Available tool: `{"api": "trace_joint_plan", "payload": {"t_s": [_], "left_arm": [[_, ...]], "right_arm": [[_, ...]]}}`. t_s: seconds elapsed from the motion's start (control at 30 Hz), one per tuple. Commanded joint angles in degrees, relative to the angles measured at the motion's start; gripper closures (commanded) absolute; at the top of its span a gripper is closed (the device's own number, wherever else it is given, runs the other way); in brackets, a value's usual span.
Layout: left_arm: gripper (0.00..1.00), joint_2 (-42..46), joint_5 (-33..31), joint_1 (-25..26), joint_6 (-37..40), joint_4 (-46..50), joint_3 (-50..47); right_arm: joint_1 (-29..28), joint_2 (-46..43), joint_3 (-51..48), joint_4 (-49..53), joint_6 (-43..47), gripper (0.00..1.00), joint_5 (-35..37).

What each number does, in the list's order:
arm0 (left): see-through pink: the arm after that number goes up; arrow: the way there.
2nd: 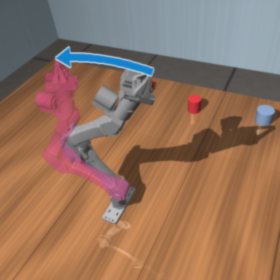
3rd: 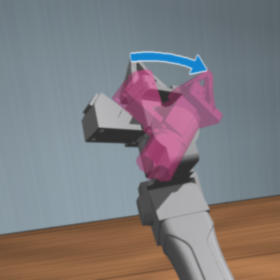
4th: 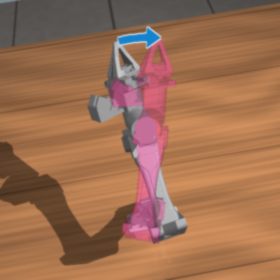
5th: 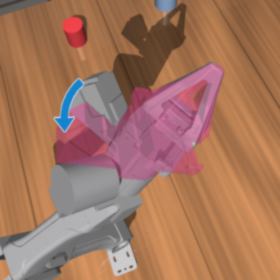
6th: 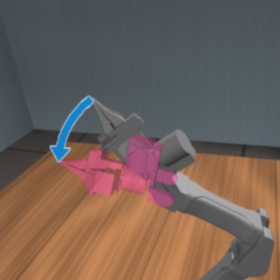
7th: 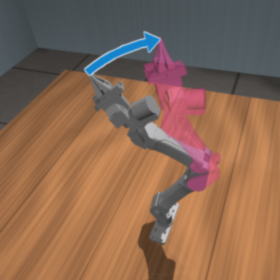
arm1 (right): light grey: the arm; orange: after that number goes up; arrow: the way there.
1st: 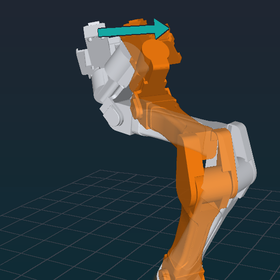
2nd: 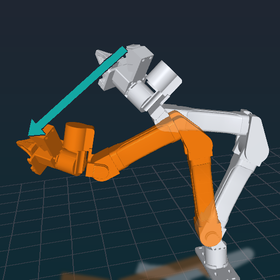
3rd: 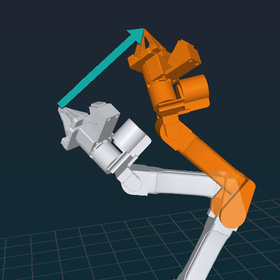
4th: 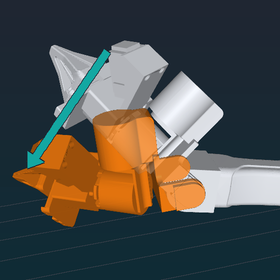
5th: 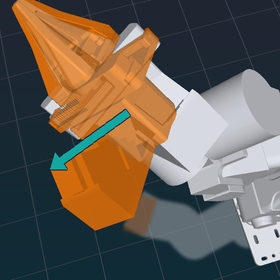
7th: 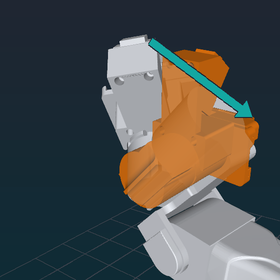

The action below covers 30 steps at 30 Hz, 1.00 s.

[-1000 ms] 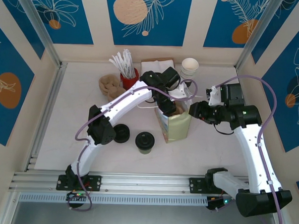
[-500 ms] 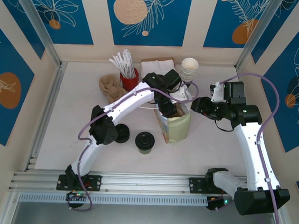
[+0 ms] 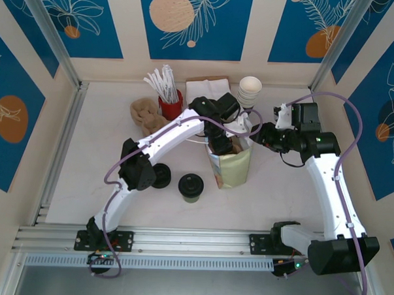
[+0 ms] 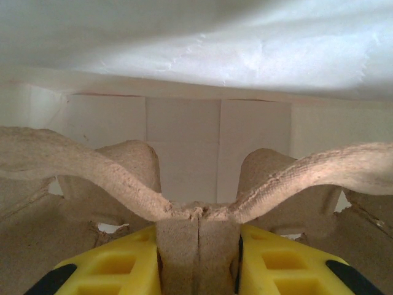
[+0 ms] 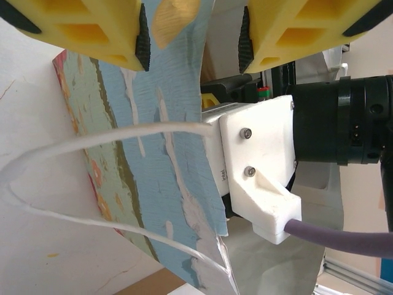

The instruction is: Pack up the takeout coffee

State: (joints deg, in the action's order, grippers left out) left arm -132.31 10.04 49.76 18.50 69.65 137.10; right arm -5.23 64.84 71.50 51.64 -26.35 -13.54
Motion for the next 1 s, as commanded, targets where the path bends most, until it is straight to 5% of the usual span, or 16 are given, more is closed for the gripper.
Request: {"api": "trace_joint_plan", "payload": {"t_s": [0.0,0.3,0.43,0.73,0.97], "left_arm": [[0.7,-1.52,1.87,0.8,0.17,0.14,1.16],[0.7,-2.3,1.04,0.78,0.83,0.73,1.51],[0.68,-2.44,0.68,0.79,0.88,0.67,1.56],[0.36,0.91,2.53,0.79,-0.12,-0.86,3.17],[0.23,5.17,2.02,0.69,-0.78,-1.7,3.18]], "right_arm": [[-0.04,0.51,-0.31,-0.43,0.98,0.55,-0.62],[-0.3,2.63,-0.42,-1.1,1.38,0.6,0.04],[-0.65,3.54,0.02,-0.93,1.65,0.71,0.07],[-0.92,3.3,0.11,-0.57,1.26,0.94,1.58],[-0.9,3.01,0.1,-0.05,0.1,0.97,2.2]]}}
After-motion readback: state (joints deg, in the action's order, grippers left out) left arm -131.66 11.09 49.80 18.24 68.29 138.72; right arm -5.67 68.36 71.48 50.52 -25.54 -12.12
